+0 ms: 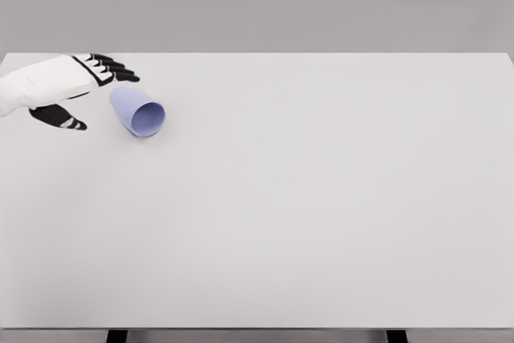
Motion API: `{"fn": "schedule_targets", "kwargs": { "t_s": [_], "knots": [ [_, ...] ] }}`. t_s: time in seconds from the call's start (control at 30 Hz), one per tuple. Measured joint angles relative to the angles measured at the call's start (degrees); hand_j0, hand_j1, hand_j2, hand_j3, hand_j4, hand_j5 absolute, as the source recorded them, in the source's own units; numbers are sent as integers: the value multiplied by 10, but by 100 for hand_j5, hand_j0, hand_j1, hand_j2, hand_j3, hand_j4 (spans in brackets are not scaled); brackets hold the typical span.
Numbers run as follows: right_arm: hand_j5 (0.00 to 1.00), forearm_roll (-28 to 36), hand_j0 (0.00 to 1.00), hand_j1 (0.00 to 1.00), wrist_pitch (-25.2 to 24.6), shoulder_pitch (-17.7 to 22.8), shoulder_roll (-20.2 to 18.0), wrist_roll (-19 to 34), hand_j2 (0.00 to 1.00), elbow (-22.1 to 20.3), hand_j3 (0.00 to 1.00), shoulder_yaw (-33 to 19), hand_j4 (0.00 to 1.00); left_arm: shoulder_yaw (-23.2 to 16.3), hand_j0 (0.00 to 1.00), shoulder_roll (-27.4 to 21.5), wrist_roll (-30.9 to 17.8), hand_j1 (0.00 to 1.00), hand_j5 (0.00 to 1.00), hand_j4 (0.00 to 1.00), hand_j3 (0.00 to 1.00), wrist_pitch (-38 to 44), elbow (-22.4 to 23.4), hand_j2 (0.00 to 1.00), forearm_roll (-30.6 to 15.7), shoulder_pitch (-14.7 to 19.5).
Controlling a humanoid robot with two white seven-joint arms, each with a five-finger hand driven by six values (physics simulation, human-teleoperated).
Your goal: Flip the cup with left arm and place it on the table
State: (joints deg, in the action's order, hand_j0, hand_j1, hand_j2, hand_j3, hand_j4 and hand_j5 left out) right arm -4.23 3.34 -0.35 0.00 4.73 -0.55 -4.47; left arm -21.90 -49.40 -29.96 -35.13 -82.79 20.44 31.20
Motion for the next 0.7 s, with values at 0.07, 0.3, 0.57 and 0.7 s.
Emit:
{"fn": "schedule_targets", "kwargs": {
  "t_s": [0.07, 0.3, 0.57, 0.7],
  "knots": [
    [100, 0, 100, 100, 0, 0, 0, 0, 100, 0, 100, 0, 100, -2, 100, 2, -1, 100, 100, 100, 100, 0, 3, 100, 1, 0],
    [100, 0, 100, 100, 0, 0, 0, 0, 100, 1, 100, 1, 100, -4, 100, 12, -12, 100, 100, 100, 100, 0, 37, 100, 1, 18],
    [100, 0, 100, 100, 0, 0, 0, 0, 100, 1, 100, 1, 100, -197, 100, 28, -16, 100, 100, 100, 100, 1, 171, 100, -9, 220],
    [100, 0, 100, 100, 0, 0, 0, 0, 100, 1, 100, 1, 100, -274, 100, 37, -18, 100, 100, 100, 100, 0, 209, 100, -7, 221]
  ]
}}
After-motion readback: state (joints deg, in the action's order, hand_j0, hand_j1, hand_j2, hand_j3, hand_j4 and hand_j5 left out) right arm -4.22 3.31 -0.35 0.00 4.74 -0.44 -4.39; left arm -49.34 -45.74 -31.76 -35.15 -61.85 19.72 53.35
